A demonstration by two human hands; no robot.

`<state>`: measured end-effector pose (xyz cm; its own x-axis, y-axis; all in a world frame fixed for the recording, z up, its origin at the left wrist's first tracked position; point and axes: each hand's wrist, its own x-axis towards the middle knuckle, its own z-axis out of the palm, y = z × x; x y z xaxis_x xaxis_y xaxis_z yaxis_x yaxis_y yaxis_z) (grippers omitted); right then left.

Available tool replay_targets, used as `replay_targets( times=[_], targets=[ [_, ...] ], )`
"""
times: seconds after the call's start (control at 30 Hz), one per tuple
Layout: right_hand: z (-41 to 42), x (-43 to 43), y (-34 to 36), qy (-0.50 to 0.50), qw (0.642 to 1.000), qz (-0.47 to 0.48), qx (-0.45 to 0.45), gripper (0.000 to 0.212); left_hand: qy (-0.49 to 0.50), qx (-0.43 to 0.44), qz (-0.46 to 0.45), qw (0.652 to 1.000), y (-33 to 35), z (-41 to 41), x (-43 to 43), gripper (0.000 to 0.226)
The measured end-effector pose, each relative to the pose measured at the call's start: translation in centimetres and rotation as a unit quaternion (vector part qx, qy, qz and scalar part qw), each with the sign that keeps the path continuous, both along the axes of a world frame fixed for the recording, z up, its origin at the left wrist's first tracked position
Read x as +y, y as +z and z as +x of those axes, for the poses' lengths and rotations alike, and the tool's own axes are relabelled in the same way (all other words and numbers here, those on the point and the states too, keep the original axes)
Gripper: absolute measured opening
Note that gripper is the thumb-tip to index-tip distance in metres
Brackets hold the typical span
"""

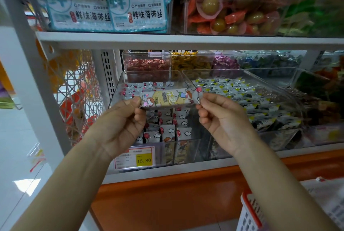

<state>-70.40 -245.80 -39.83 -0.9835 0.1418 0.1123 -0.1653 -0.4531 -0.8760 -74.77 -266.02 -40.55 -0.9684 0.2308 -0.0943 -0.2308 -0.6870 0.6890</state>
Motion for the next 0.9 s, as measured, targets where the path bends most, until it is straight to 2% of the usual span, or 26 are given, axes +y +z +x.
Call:
replay_targets(
  times=[0.03, 0.13, 0.17, 0.27, 0.33, 0.4, 0.53, 0.63, 0.7, 0.77, 0.83, 0.9],
  targets=[
    [-0.1, 0.1, 0.0, 0.002, 1.0, -0.01, 0.0, 0.016, 0.002, -0.007, 0.009, 1.0, 0.1, 0.1, 0.0, 0.076],
    [-0.1, 0.1, -0.3, -0.005, 1.0, 0.008, 0.009, 0.016, 0.005, -0.005, -0.019, 1.0, 0.4, 0.4, 0.3, 0.01],
    [-0.2, 0.1, -0.4, -0.013, 1.0, 0.02, 0.014, 0.015, 0.006, 0.01, -0.04, 0.999, 0.4, 0.6, 0.3, 0.008],
    [-0.2, 0.2, -0.5, -0.016, 0.999, 0.022, 0.027, 0.007, 0.006, 0.065, -0.104, 0.992, 0.6, 1.0, 0.3, 0.01],
    [-0.2, 0.2, -0.4, -0.005, 0.999, 0.025, 0.039, 0.017, 0.013, 0.092, -0.133, 0.987, 0.7, 1.3, 0.4, 0.014],
    [-0.2, 0.1, -0.5, -0.018, 0.996, 0.067, 0.054, 0.029, 0.022, 0.12, -0.157, 0.98, 0.8, 1.6, 0.6, 0.017],
    [-0.2, 0.0, -0.9, -0.054, 0.98, 0.168, 0.089, 0.028, 0.01, 0.153, -0.164, 0.975, 0.9, 1.8, 0.6, 0.022],
    [-0.2, -0.1, -0.9, -0.075, 0.969, 0.21, 0.11, 0.034, -0.008, 0.171, -0.177, 0.969, 0.9, 1.7, 0.5, 0.006],
    [-0.2, -0.2, -0.9, -0.072, 0.964, 0.233, 0.11, 0.036, -0.002, 0.195, -0.223, 0.955, 0.7, 1.7, 0.6, 0.015],
    [-0.2, -0.2, -1.0, -0.046, 0.967, 0.226, 0.105, 0.029, 0.016, 0.204, -0.255, 0.945, 0.6, 1.8, 0.6, 0.021],
    [-0.2, -0.3, -1.0, -0.025, 0.976, 0.193, 0.099, 0.014, 0.026, 0.208, -0.271, 0.939, 0.5, 1.7, 0.5, 0.022],
    [-0.2, -0.4, -1.2, -0.057, 0.967, 0.229, 0.101, 0.009, 0.029, 0.215, -0.29, 0.932, 0.5, 1.7, 0.5, 0.029]
  ],
)
